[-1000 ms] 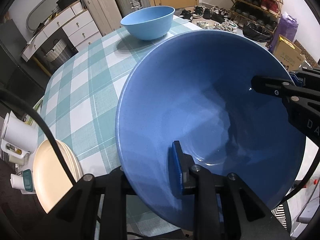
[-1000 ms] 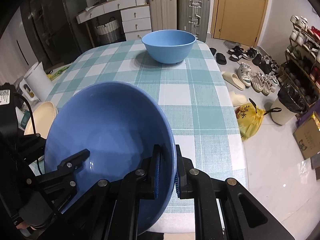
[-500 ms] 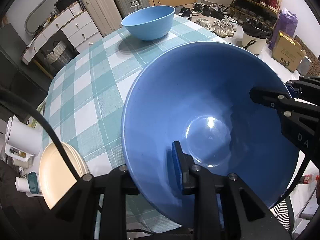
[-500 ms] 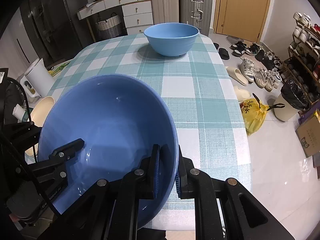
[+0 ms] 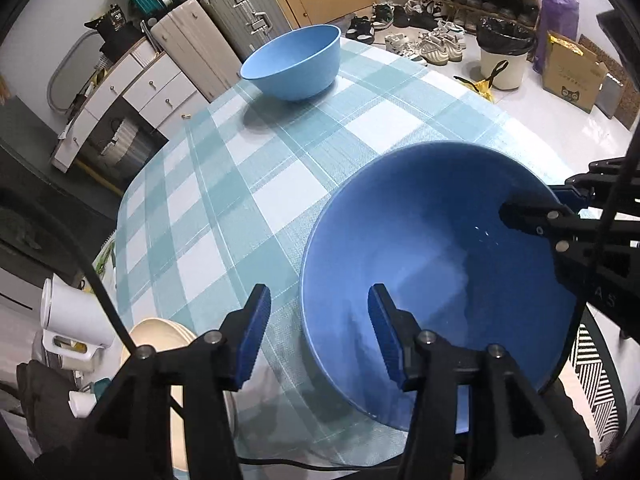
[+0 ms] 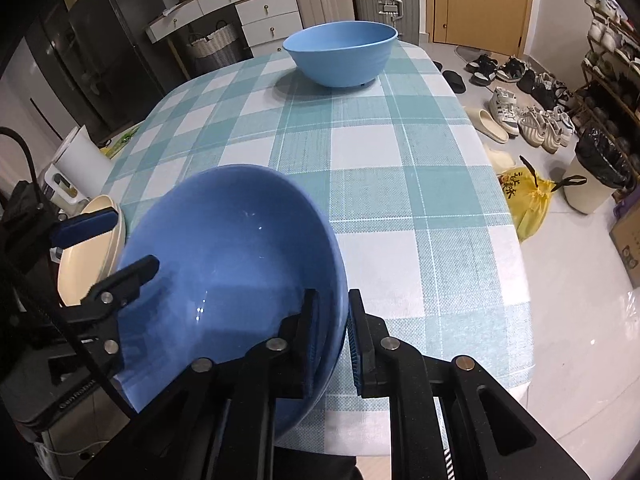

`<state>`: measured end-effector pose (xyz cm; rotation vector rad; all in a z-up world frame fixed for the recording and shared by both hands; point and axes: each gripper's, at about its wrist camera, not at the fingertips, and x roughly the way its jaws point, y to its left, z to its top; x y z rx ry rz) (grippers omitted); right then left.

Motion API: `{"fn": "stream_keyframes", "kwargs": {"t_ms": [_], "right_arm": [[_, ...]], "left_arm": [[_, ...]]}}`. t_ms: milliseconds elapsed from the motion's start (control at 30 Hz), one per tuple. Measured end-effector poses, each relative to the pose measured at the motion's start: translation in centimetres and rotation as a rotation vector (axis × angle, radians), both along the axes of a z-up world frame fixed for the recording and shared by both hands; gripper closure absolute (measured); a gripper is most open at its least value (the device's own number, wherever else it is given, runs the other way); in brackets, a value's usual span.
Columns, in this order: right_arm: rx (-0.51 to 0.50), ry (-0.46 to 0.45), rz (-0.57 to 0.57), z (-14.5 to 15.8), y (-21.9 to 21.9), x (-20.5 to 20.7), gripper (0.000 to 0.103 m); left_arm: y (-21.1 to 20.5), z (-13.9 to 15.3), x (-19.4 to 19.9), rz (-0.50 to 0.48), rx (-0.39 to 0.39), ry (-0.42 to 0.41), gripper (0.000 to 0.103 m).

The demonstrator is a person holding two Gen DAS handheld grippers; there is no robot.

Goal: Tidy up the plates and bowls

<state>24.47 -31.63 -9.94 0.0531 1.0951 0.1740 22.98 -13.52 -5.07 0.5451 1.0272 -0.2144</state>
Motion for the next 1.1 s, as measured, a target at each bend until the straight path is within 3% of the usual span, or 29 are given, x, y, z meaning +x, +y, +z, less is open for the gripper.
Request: {"fn": "stream_keyframes", "kwargs": {"t_ms": [133,333,433,533,633,733,833,967,1100], "right_arm": [[-0.013,-0.032,-0.004,0.6,-0.2,-0.2,0.090],[-0.001,-0.188,-0.060,3.7,-1.0,-2.4,0.087],[0.059,-0.345,-0.062,5.5,-1.0,-5.3,0.074],[0.115,-0.458,-0.049,5.9,-0.3,-8.1,0.071],[0.136,-0.512,-0.027,5.3,0.8,-10.1,0.071],[0.137,-0.553,-0.018,4.6,1.7,-11.7,0.071],[0.212,-0.582,-0.045,3.7,1.6,-13.1,0.071],[0.249,-0.632,-0.094,1.6,2.0,-15.2,0.070],[0.217,-0.644,-0.089,-0.7,3.2,-16.1,0.070]], "left_arm": [[1.5,-0.3,0.7,0.040,-0.027,0.013,0.051],[4.7,-0.2,0.4,0.142,-0.227,0.013,0.051],[6.2,0.2,-1.1,0.172,-0.321,-0.056,0.050],[7.4,0.2,-2.9,0.202,-0.344,-0.171,0.048],[8.4,0.1,-4.9,0.229,-0.344,-0.284,0.043],[9.5,0.0,-6.6,0.255,-0.376,-0.330,0.028],[10.5,0.3,-8.9,0.276,-0.433,-0.409,0.022],[11.4,0.4,-12.0,0.298,-0.474,-0.527,0.002],[12.2,-0.2,-14.0,0.278,-0.498,-0.641,0.000]]}}
